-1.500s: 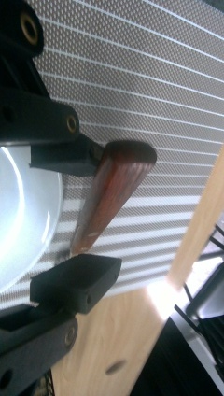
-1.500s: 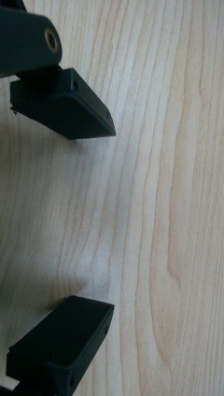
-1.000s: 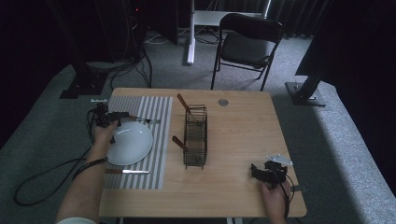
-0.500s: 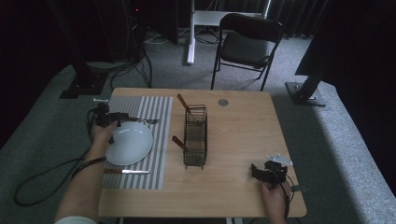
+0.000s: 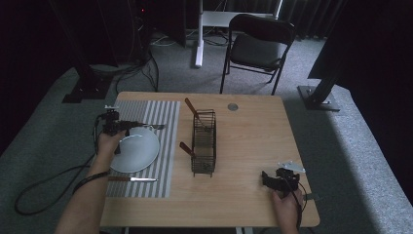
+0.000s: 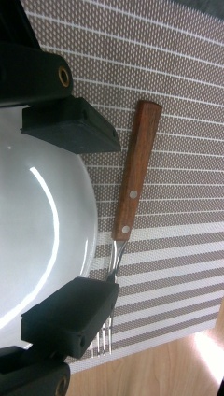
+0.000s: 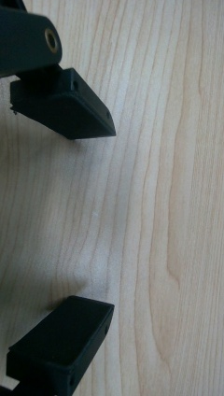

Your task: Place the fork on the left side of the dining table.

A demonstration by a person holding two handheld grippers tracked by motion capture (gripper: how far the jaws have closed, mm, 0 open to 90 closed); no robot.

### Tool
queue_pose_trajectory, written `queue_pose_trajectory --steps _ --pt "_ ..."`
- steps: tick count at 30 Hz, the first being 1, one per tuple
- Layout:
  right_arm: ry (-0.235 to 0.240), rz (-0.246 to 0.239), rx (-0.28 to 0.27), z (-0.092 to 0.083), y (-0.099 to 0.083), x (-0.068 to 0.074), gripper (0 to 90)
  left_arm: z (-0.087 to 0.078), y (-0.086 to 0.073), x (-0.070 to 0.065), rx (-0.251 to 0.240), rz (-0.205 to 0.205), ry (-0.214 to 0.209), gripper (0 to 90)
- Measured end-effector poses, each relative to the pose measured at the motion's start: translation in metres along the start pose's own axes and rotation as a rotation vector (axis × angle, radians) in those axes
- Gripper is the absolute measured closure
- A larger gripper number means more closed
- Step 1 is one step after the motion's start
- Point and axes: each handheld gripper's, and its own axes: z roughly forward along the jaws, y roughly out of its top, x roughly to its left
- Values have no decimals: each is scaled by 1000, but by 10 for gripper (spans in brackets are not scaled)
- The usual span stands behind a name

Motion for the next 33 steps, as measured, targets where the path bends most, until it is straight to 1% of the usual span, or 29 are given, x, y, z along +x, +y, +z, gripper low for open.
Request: queue_pose_trajectory --steps 1,2,3,4,5,7,8,9,10,11,12,14,15,16,20,22,23,26,27,28,30,31,33 --pt "0 0 0 0 0 0 130 -1 -1 -2 -5 10 3 236" --pt "0 0 0 0 0 0 130 -2 -2 -4 -8 24 11 236" --pt "0 0 0 0 0 0 130 -5 -4 -9 -23 65 29 180" --pt "0 0 0 0 0 0 130 -5 -4 -9 -23 65 29 180" --pt "0 0 0 0 0 0 130 -7 -5 -11 -30 74 34 180" --pt "0 0 0 0 0 0 130 -11 -6 -15 -42 76 34 179" --pt "0 0 0 0 0 0 131 -13 -7 -16 -45 79 41 180" --pt "0 0 0 0 0 0 131 -16 -8 -18 -61 95 68 179" --pt "0 0 0 0 0 0 131 -16 -8 -18 -61 95 68 173" --pt "0 -1 0 0 0 0 130 -19 -9 -19 -69 110 84 86" --pt "0 -1 0 0 0 0 130 -21 -10 -20 -79 116 77 86" --pt "0 -1 0 0 0 0 131 -25 -11 -21 -73 115 61 82" --pt "0 0 0 0 0 0 131 -29 -13 -21 -66 112 61 82" --pt "0 0 0 0 0 0 131 -29 -13 -21 -66 112 61 82" --pt "0 0 0 0 0 0 131 -36 -20 -22 -50 90 48 82" --pt "0 0 0 0 0 0 131 -38 -24 -22 -42 102 56 81" --pt "0 0 0 0 0 0 130 -38 -28 -22 -17 115 41 0" --pt "0 0 0 0 0 0 130 -39 -31 -21 -8 114 38 0" --pt "0 0 0 0 0 0 131 -40 -35 -22 5 119 52 0" --pt "0 0 0 0 0 0 131 -40 -35 -22 5 119 52 0" --pt "0 0 0 0 0 0 131 -42 -39 -23 5 119 45 0" --pt "0 0 0 0 0 0 131 -43 -41 -24 5 125 47 0" --pt "0 0 0 0 0 0 131 -46 -45 -25 7 133 35 0"
